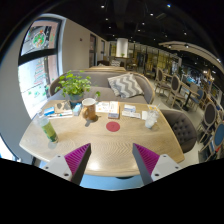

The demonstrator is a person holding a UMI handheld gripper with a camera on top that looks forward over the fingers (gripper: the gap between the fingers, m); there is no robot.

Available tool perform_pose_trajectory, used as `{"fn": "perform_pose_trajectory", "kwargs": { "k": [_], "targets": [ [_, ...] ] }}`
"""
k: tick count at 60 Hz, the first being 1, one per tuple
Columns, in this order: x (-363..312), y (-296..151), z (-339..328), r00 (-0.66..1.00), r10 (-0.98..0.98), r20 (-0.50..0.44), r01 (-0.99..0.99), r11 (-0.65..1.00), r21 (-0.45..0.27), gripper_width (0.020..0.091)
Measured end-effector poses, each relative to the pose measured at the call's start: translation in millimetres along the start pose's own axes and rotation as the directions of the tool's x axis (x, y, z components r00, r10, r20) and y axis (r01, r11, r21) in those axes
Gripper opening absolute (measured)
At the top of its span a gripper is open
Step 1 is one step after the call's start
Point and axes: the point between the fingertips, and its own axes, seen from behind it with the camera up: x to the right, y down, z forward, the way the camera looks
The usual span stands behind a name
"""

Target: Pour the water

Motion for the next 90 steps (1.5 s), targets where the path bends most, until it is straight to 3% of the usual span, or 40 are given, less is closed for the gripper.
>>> {"fn": "perform_pose_trajectory", "kwargs": {
  "k": [19,34,52,64,73,76,83,90],
  "targets": [
    [-56.3,38.1,3.3,0.999,-0.018,-0.026,0.017,0.998,-0.053,0.0842],
    [-176.8,79.0,-1.7,0.999,0.004,0.034,-0.001,0.996,-0.089,0.0843],
    [-313.7,47.0,71.1,0.992,0.010,0.128,-0.015,0.999,0.038,0.0856],
    [-342.0,3.9,155.2,0.994,0.019,0.103,-0.034,0.988,0.149,0.0854],
    [-348.9,-4.2,203.3,0.995,0.045,0.087,-0.060,0.983,0.171,0.0840],
    [-349.0,-6.1,211.0,0.996,0.048,0.081,-0.062,0.981,0.182,0.0783],
    [-349.9,-8.9,221.0,0.996,0.042,0.080,-0.058,0.977,0.206,0.0540],
    [-353.4,-9.9,222.7,0.996,0.032,0.087,-0.049,0.977,0.206,0.0490]
  ]
}}
